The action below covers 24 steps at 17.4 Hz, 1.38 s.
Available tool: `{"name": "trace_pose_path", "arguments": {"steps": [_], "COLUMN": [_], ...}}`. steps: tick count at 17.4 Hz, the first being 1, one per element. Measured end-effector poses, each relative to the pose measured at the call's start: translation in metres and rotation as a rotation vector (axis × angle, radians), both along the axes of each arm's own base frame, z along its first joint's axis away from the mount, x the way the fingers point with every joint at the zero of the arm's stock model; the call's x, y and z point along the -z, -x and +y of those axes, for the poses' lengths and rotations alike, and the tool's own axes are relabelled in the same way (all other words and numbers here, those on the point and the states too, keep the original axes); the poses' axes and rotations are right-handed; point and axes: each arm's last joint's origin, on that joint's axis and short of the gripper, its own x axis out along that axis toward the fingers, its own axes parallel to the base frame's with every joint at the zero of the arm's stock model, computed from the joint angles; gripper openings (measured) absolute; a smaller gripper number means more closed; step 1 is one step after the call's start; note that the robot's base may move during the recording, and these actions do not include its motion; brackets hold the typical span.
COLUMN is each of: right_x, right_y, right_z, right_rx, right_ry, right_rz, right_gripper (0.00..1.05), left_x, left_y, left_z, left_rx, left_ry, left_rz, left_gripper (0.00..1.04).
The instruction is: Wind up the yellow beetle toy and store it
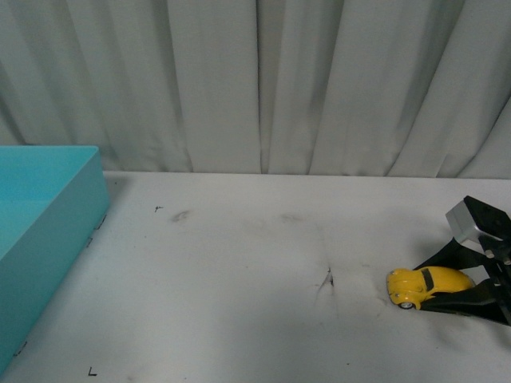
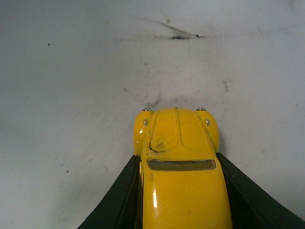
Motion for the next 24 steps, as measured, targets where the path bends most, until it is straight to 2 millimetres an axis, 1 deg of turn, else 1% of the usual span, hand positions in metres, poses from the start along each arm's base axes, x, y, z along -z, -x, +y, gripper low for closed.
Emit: {"name": "trace_pose_path", "arguments": {"steps": [6, 10, 12, 13, 16, 18, 20, 24], "right_x": [0.002, 0.001, -0.001, -0.001, 0.002, 0.002, 0.002, 0.002], "right_y": [0.03, 0.041, 0.042, 0.041, 0.045, 0.045, 0.045, 0.044], "right_z": [-0.034, -0.053, -0.055, -0.055, -0.053, -0.053, -0.053, -0.054], "right_rx": [0.079, 0.132, 0.136, 0.134, 0.129, 0.129, 0.129, 0.129], "right_ry": [-0.009, -0.008, -0.005, -0.005, 0.018, 0.017, 0.018, 0.019], "right_rz": [0.039, 0.075, 0.078, 0.075, 0.098, 0.097, 0.095, 0.09], "right_gripper": [0.42, 0.42, 0.42, 0.47, 0.8, 1.0, 0.98, 0.98], "left_x": [0.0, 0.0, 0.0, 0.0, 0.0, 0.0, 0.0, 0.0], "left_y": [0.0, 0.0, 0.0, 0.0, 0.0, 0.0, 0.0, 0.0], "left_z": [0.0, 0.0, 0.0, 0.0, 0.0, 0.0, 0.0, 0.0], "left_rx": [0.0, 0.0, 0.0, 0.0, 0.0, 0.0, 0.0, 0.0], "left_ry": [0.0, 0.0, 0.0, 0.0, 0.0, 0.0, 0.0, 0.0], "left_rz": [0.0, 0.0, 0.0, 0.0, 0.0, 0.0, 0.0, 0.0], "left_gripper": [0.98, 0.98, 0.98, 0.98, 0.98, 0.98, 0.98, 0.98]}}
